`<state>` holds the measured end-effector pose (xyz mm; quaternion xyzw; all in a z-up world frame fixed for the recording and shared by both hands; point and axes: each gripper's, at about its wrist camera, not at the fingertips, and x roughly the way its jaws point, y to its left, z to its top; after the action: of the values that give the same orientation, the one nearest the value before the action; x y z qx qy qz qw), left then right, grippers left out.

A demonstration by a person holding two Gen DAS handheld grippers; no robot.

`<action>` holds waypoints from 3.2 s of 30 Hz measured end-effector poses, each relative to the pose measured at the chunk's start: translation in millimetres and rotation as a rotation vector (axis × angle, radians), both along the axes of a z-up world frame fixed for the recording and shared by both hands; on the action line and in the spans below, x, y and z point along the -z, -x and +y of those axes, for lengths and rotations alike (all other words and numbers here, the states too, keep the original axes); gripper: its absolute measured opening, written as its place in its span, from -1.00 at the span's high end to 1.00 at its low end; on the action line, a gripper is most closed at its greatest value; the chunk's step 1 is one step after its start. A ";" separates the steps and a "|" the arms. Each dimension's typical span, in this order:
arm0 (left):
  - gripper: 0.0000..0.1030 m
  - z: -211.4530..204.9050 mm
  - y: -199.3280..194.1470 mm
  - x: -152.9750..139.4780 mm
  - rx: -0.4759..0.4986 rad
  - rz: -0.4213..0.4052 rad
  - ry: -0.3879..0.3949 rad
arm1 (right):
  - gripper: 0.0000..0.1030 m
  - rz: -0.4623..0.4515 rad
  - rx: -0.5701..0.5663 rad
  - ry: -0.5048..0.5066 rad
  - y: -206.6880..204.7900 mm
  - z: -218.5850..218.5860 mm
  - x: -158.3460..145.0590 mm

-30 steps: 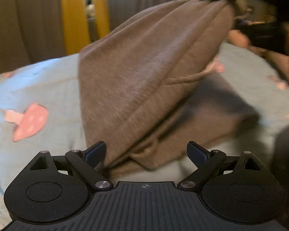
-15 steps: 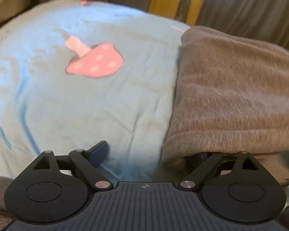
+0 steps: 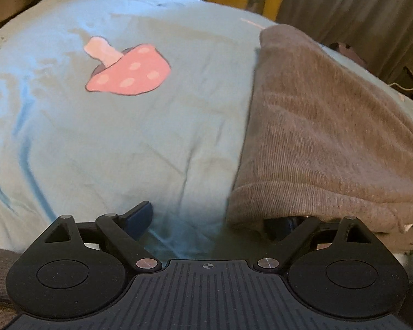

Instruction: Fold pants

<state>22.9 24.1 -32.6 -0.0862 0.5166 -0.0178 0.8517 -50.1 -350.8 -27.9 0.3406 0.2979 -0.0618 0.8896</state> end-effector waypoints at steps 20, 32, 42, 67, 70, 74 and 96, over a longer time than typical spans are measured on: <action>-0.88 -21.4 -43.2 -70.8 0.104 -0.163 0.029 | -0.75 0.087 -0.094 0.250 -10.5 19.2 10.5; -1.00 -25.4 -104.9 17.4 0.144 -0.067 0.055 | -0.92 0.133 -0.160 0.050 -24.0 -14.0 32.0; -1.00 -19.9 -113.8 13.1 0.385 -0.020 0.128 | -0.93 0.119 -0.290 -0.206 -63.3 -46.9 53.8; 0.17 -33.8 -128.3 4.6 0.461 -0.033 0.355 | -0.25 0.039 -0.373 -0.149 -94.5 -17.8 47.2; 0.25 -31.8 -131.5 -9.1 0.459 -0.056 0.383 | -0.21 -0.022 -0.373 -0.149 -93.9 -13.3 29.2; 0.29 -43.2 -138.8 -33.7 0.482 -0.120 0.381 | -0.17 -0.117 -0.400 -0.142 -104.4 -8.4 -3.2; -0.99 -40.8 -94.9 4.3 0.301 -0.056 -0.045 | -0.92 0.144 -0.222 0.357 -132.9 -0.4 15.7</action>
<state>117.9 -16.6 -36.9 0.0119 0.4999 -0.1360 0.8553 82.8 -351.1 -43.6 0.1372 0.3807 -0.0394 0.9136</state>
